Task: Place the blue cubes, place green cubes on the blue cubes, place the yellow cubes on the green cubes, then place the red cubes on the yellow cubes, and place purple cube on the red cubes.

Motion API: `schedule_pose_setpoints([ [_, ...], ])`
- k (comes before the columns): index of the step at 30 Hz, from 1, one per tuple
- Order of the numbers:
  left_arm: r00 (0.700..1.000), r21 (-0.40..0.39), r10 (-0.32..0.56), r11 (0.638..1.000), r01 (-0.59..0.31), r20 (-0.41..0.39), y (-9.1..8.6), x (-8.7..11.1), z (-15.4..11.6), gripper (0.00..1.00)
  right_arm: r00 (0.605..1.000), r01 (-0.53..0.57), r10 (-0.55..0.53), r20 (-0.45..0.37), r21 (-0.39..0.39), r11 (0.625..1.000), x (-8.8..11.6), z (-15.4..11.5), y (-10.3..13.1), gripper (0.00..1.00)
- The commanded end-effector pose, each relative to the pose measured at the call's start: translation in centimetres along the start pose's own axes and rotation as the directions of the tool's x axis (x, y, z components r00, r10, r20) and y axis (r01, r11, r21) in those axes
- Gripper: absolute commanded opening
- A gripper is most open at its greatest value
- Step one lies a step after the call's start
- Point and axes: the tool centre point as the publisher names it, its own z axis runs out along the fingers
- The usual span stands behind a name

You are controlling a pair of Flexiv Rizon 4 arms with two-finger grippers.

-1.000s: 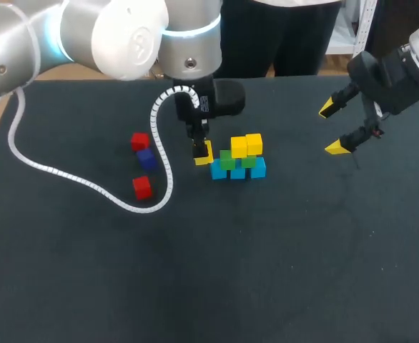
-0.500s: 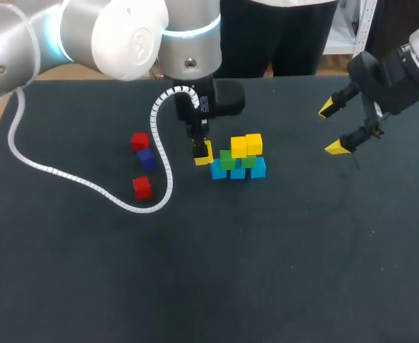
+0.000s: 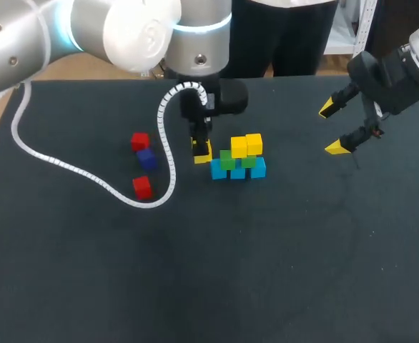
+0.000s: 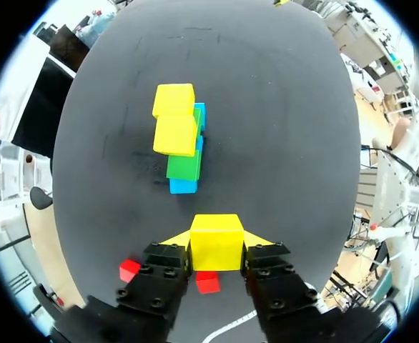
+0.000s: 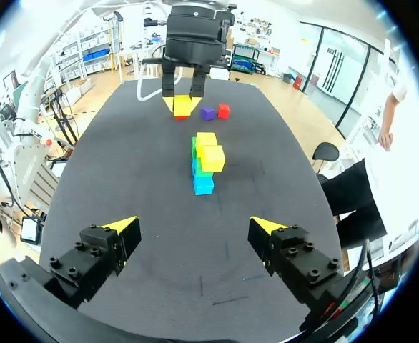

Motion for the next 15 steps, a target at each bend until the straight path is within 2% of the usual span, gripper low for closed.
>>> schedule_pose_setpoints([
  [1, 1.000, -0.005, -0.013, 1.000, 0.013, -0.010, 0.22, -0.65, -0.10, 0.00, 1.000, 0.001, -0.001, 0.002, 0.002, 1.000, 0.03, -0.03, 0.09, 1.00],
  [9, 1.000, -0.022, -0.013, 1.000, 0.013, 0.001, 0.06, -1.37, -0.15, 0.00, 1.000, 0.001, -0.001, 0.002, 0.002, 1.000, 0.03, -0.03, 0.09, 1.00],
  [15, 0.999, -0.016, -0.021, 1.000, 0.021, -0.031, -0.16, -1.62, -0.04, 0.00, 1.000, 0.001, -0.001, 0.002, 0.002, 1.000, 0.03, -0.03, 0.09, 1.00],
])
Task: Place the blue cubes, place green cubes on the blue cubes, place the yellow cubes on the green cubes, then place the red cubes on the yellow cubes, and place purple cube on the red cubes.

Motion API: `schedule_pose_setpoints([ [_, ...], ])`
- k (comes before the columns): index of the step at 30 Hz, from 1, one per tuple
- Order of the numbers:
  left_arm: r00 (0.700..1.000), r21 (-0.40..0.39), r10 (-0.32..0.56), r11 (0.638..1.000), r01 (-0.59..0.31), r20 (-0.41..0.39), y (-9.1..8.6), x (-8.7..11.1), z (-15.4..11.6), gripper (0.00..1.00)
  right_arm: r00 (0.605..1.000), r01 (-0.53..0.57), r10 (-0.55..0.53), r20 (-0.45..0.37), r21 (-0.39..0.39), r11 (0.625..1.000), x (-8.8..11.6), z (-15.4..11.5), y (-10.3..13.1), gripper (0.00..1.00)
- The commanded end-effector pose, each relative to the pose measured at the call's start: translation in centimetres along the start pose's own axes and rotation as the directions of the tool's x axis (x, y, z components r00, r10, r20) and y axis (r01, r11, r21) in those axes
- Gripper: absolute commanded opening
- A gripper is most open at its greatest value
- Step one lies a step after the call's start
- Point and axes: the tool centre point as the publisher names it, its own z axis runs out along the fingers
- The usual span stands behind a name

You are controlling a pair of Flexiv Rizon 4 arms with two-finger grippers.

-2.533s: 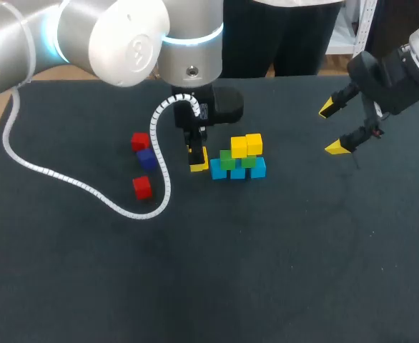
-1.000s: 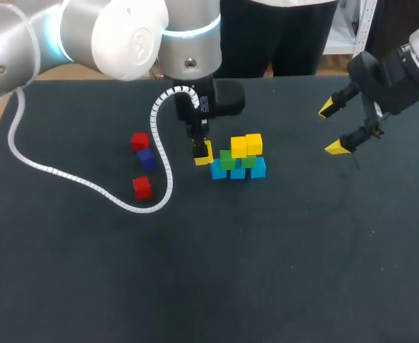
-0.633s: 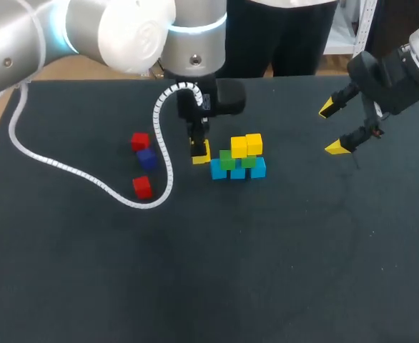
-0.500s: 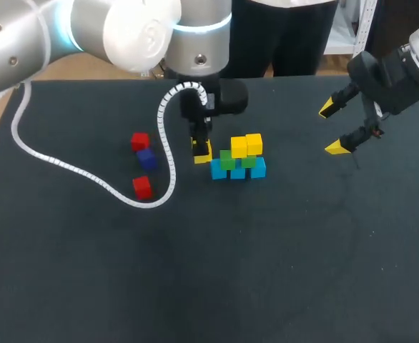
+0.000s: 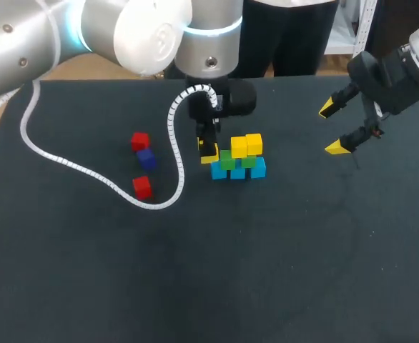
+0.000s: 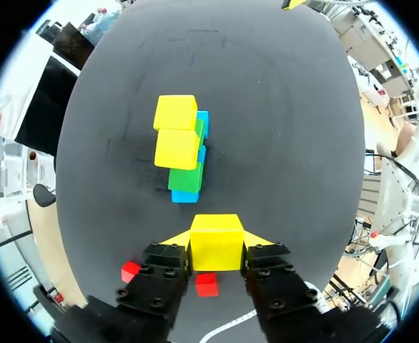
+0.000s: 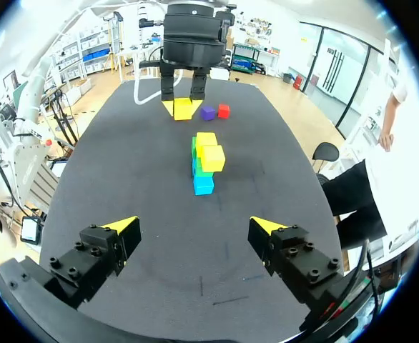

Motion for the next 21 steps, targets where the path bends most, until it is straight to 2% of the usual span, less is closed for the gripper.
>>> schedule_pose_setpoints([
  [1, 1.000, 0.005, -0.002, 1.000, 0.002, -0.024, 0.1, -0.7, 0.0, 0.00, 1.000, 0.001, -0.001, 0.002, 0.002, 1.000, 0.0, 0.0, 0.1, 1.00],
  [21, 0.999, 0.006, 0.025, 1.000, -0.025, -0.033, 0.6, -2.1, 0.5, 0.00, 1.000, 0.001, -0.001, 0.002, 0.002, 1.000, 0.0, 0.0, 0.1, 1.00],
])
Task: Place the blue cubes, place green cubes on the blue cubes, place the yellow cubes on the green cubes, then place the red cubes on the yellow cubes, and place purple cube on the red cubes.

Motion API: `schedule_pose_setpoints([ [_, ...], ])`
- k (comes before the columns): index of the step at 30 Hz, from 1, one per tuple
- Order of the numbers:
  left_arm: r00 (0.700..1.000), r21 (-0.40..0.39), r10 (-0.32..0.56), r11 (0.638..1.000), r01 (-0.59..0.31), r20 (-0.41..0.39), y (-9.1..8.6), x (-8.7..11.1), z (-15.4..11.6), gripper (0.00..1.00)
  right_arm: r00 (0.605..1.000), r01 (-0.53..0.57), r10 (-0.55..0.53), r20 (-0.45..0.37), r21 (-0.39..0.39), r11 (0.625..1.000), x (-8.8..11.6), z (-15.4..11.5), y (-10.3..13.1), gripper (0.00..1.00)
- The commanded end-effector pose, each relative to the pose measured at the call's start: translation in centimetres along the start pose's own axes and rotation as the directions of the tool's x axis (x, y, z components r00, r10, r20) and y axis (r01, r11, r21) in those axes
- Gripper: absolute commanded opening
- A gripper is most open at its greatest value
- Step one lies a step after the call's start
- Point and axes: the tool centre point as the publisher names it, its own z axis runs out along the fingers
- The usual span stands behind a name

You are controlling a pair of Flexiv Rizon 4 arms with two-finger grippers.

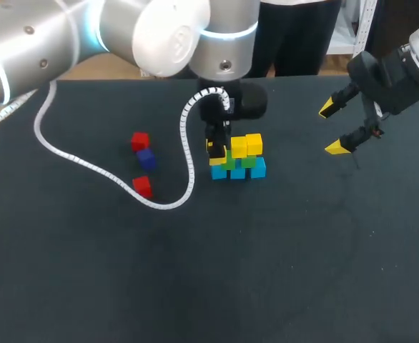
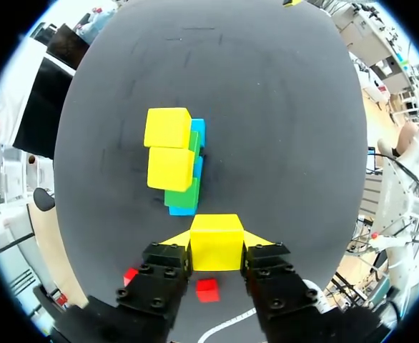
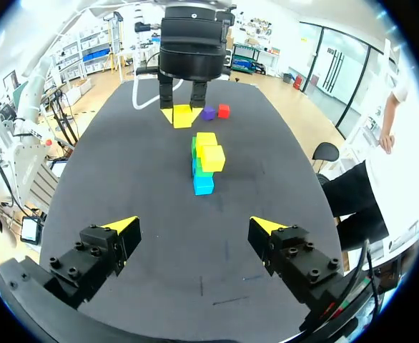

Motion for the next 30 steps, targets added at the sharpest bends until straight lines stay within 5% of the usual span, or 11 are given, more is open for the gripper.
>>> schedule_pose_setpoints([
  [1, 1.000, 0.010, 0.006, 1.000, -0.006, -0.009, 0.69, -0.48, 0.03, 0.00, 1.000, 0.001, -0.001, 0.002, 0.002, 1.000, 0.03, -0.03, 0.09, 1.00],
  [30, 1.000, 0.011, 0.023, 1.000, -0.024, 0.020, 1.26, -0.62, 1.01, 0.00, 1.000, 0.001, -0.001, 0.002, 0.002, 1.000, 0.03, -0.03, 0.09, 1.00],
])
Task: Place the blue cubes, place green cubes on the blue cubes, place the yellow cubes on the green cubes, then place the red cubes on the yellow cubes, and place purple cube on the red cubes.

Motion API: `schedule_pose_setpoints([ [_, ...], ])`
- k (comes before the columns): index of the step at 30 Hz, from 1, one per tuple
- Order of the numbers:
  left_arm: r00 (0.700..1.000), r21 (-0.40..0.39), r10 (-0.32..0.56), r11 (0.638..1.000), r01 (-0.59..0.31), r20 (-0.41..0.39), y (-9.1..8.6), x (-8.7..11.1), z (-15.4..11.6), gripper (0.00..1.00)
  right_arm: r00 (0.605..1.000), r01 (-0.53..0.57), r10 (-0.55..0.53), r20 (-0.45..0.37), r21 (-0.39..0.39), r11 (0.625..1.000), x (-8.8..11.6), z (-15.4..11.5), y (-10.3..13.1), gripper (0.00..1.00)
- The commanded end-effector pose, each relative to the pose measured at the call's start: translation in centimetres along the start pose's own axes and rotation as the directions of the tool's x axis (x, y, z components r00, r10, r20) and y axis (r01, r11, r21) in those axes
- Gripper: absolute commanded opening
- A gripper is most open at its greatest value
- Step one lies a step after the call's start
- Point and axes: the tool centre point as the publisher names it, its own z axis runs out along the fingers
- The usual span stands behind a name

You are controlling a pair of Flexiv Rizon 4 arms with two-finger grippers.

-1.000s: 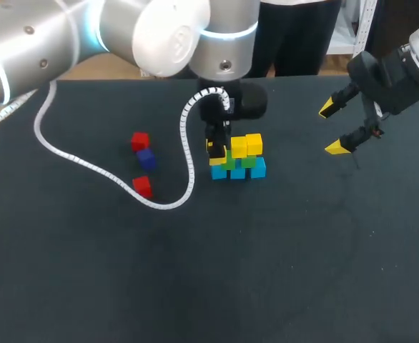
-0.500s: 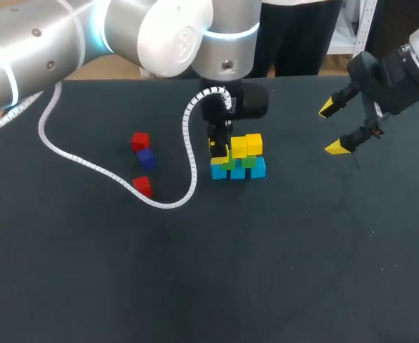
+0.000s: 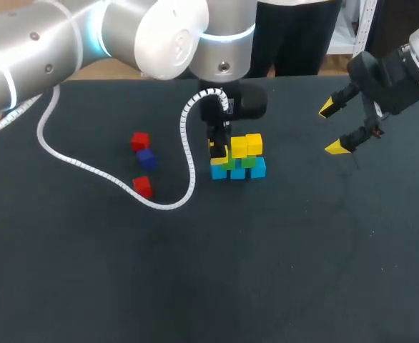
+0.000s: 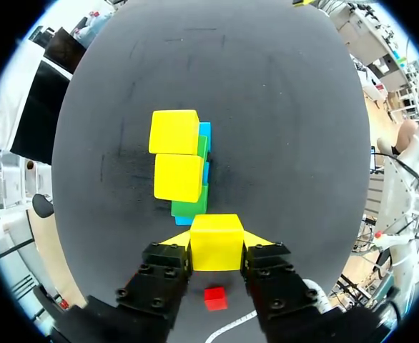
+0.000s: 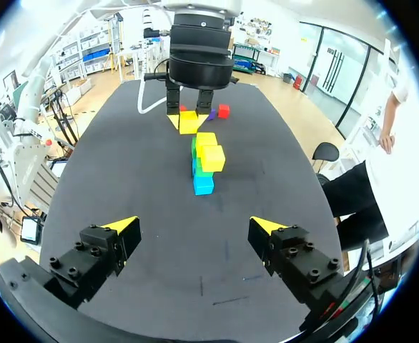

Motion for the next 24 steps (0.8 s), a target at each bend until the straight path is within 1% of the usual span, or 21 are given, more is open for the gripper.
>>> schedule_pose_setpoints([
  [1, 1.000, 0.005, 0.002, 1.000, -0.002, -0.002, 0.26, -0.11, -0.01, 0.00, 1.000, 0.001, -0.001, 0.002, 0.002, 1.000, 0.03, -0.03, 0.09, 1.00],
  [24, 1.000, 0.005, 0.029, 1.000, -0.029, -0.009, 0.85, -0.96, 0.05, 0.00, 1.000, 0.001, -0.001, 0.002, 0.002, 1.000, 0.03, -0.03, 0.09, 1.00],
])
